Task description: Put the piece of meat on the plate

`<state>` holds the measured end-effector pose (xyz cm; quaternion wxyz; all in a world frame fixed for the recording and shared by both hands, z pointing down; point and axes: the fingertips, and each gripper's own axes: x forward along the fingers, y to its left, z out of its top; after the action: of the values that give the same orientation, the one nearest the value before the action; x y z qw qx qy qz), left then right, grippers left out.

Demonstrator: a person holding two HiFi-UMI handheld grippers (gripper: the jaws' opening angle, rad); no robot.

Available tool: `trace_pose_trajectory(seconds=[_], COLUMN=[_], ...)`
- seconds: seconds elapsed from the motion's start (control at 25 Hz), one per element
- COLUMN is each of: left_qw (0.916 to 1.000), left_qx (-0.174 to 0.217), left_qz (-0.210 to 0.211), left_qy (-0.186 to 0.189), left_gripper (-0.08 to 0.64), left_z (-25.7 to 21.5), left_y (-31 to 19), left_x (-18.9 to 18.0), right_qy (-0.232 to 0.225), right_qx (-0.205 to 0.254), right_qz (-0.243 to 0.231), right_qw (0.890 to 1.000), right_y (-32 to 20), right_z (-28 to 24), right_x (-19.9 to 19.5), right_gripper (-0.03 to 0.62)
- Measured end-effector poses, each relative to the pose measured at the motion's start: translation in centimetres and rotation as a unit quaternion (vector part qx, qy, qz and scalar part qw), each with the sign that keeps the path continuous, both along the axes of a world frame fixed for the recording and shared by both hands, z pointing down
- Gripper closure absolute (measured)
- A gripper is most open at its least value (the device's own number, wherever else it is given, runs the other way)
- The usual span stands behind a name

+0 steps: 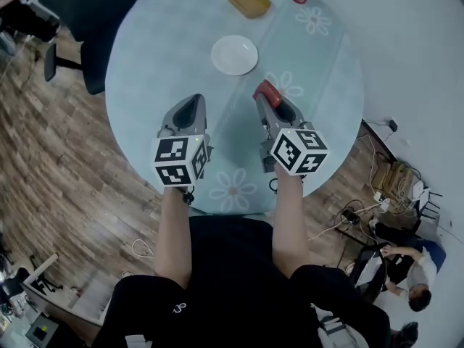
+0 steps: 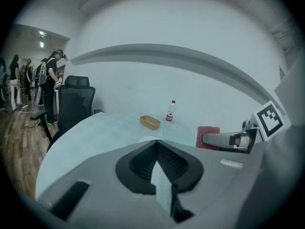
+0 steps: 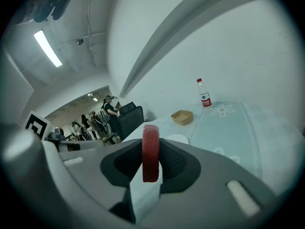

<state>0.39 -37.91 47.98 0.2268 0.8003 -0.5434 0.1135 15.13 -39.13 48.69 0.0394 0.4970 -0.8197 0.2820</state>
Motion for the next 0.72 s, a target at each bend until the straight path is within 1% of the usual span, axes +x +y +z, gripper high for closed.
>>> trace_pose_trajectory(seconds=[0.16,0.24,0.32,0.44,0.6,0.72], left_qw=[0.9998,0.9996,0.9994,0.9988,0.9982,0.9978], left_qx=[-0.014,-0.022,-0.033,-0.048,-0.058,-0.064], left_qz=[0.013,0.017,0.012,-0.001,-0.008,-0.010], left_qy=[0.005,0.004,0.005,0.010,0.012,0.010], left_gripper=[0.566,0.566,0.566,0.566,0.566,0.566], left_z=[1.2,1.9,2.5,3.6,4.6,5.5], left_y=[-1.6,-2.0,-2.5,-3.0,-4.0,-4.4], left_x=[0.0,-0.7,-2.0,-3.6,-4.7,-5.4], right_qy=[0.017,0.018,0.016,0.026,0.056,0.077], right_qx=[-0.051,-0.075,-0.096,-0.131,-0.174,-0.191], right_qz=[0.018,0.022,0.016,-0.022,-0.080,-0.099], right_qw=[0.998,0.997,0.995,0.991,0.980,0.973], right_y=[-1.8,-2.8,-4.3,-6.8,-10.7,-13.4], right_z=[3.7,5.6,7.2,9.7,12.7,13.8], right_x=[0.8,0.6,-0.2,-2.1,-4.7,-5.9], right_gripper=[0.488,0.488,0.488,0.488,0.488,0.488])
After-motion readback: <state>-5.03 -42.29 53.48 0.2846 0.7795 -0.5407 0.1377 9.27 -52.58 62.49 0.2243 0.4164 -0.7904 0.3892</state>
